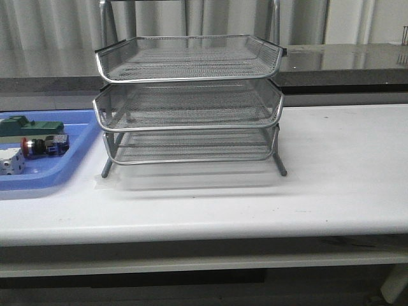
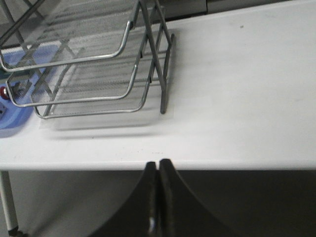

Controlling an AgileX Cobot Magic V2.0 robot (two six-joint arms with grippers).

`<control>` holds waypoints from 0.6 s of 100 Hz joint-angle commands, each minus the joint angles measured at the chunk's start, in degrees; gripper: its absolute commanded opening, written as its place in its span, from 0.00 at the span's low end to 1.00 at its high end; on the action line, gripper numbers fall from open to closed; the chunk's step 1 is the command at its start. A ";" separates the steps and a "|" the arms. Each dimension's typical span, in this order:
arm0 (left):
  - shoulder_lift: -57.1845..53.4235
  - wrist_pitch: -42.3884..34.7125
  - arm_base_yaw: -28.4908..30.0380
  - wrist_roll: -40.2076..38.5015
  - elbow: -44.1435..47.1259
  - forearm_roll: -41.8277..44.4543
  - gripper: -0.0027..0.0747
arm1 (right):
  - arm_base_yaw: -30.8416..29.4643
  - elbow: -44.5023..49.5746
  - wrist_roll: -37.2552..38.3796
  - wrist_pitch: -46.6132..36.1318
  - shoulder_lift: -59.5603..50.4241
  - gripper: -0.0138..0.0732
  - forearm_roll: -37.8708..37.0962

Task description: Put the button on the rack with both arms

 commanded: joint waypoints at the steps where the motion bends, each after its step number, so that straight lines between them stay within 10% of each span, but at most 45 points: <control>1: -1.87 -4.45 0.18 -0.45 3.25 -0.59 0.01 | -0.20 -3.86 -0.16 -1.75 4.57 0.09 2.11; 60: -1.87 -4.45 0.18 -0.45 3.25 -0.59 0.01 | -0.20 -4.77 -3.61 -7.59 26.31 0.18 20.22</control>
